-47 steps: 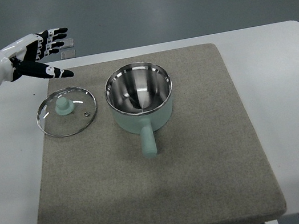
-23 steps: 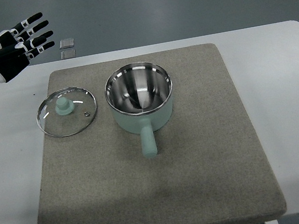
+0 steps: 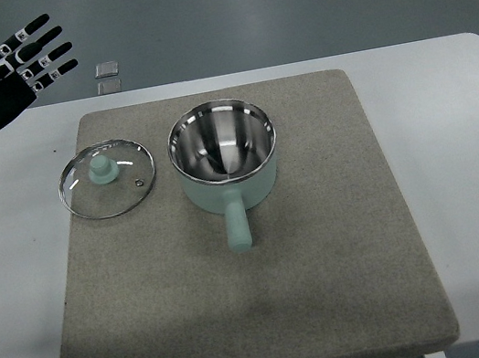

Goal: Place lid left of pot with left hand

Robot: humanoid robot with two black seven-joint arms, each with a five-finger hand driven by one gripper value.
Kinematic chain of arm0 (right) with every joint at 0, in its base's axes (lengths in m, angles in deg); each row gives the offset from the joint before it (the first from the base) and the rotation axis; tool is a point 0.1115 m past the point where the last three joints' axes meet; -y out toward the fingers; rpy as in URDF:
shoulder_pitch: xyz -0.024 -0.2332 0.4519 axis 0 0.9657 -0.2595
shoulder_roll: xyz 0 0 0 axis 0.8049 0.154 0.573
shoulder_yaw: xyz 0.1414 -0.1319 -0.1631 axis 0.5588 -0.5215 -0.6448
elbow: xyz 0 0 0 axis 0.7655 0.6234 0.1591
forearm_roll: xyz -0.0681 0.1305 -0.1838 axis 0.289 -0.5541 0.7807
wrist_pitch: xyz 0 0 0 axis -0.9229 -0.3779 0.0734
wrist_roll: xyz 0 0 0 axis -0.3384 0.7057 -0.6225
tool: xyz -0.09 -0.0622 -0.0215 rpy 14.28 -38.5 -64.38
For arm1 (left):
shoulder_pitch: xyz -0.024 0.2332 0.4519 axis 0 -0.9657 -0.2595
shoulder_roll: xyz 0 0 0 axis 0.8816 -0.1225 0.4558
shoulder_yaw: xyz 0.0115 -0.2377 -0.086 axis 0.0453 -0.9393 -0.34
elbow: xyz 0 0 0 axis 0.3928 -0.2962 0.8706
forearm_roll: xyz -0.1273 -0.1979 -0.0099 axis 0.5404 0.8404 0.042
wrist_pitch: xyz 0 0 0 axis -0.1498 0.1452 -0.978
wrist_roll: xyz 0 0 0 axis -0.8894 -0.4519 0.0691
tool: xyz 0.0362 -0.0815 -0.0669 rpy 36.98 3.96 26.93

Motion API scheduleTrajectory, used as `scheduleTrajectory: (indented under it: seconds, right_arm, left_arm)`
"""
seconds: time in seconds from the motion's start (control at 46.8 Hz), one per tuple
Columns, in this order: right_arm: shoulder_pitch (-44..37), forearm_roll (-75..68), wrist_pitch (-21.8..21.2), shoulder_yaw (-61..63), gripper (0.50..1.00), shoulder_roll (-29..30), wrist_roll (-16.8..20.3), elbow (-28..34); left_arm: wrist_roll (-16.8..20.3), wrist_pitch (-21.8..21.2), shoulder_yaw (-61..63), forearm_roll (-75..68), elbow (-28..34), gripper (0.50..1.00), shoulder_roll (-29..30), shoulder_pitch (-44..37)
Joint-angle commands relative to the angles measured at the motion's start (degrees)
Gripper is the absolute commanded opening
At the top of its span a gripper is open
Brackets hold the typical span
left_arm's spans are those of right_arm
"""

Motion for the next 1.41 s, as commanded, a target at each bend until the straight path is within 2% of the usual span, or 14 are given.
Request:
scheduleTrajectory:
  seconds: [0.0,0.278,0.683,0.833,0.982,1.132,1.26,1.388]
  right_arm:
    - [0.0,-0.1,0.0,0.0,0.924,0.0,-0.1,0.0]
    - [0.0,-0.1,0.1,0.1,0.924,0.0,0.0,0.0]
    - [0.0,-0.1,-0.4,0.1,0.924,0.0,0.0,0.0]
    - [0.1,0.0,-2.3,0.2,0.924,0.0,0.1,3.5]
    - [0.1,0.0,-2.3,0.3,0.924,0.0,0.0,3.6]
    - [0.0,0.2,-1.8,0.0,0.924,0.0,0.1,3.3]
    - [-0.1,-0.2,-1.7,0.2,0.924,0.0,0.1,0.2]
    - [-0.1,-0.2,-1.8,0.2,0.924,0.0,0.1,-0.2]
  left_arm:
    - [-0.9,-0.1,0.0,2.1,0.3,0.992,0.0,-0.1]
    - [-1.1,0.4,0.1,8.0,6.4,0.994,-2.5,-1.0]
    - [-1.0,1.7,0.0,8.1,6.8,0.994,-2.8,-4.1]
    - [-1.0,1.7,-0.1,8.2,6.9,0.994,-2.3,-4.9]
    - [-0.9,1.7,-0.5,8.8,9.6,0.994,-2.1,-5.0]
    - [-1.0,1.7,-0.5,8.8,12.1,0.994,-2.1,-4.9]
    - [-1.0,1.7,-0.5,8.7,12.8,0.994,-2.2,-4.9]
    - [-1.0,1.7,-0.4,8.7,12.9,0.994,-2.2,-4.9]
